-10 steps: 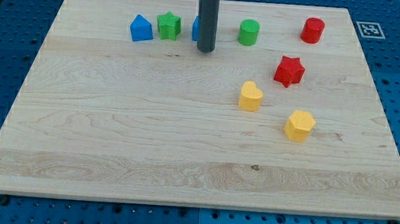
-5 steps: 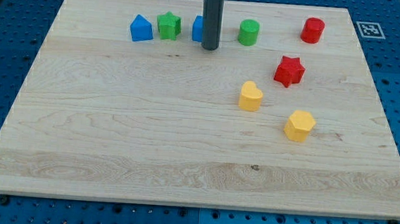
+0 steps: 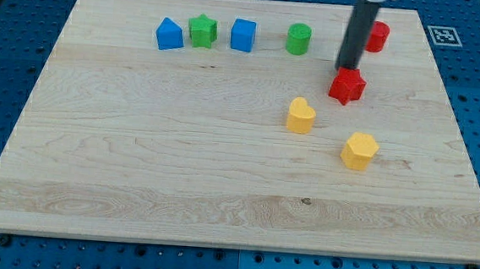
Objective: Move red star towards center
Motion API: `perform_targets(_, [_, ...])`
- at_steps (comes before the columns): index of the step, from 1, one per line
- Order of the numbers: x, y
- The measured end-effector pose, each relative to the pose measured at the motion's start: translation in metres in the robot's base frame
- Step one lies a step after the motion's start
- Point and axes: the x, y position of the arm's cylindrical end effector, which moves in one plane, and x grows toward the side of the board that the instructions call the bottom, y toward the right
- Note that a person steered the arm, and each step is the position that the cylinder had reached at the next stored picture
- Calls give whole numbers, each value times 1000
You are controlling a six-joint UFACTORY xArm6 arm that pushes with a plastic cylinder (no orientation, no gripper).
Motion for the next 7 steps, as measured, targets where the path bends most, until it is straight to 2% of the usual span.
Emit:
perform_targets(1, [34, 33])
perform_targets(4, [41, 27])
perform_targets(7, [41, -44])
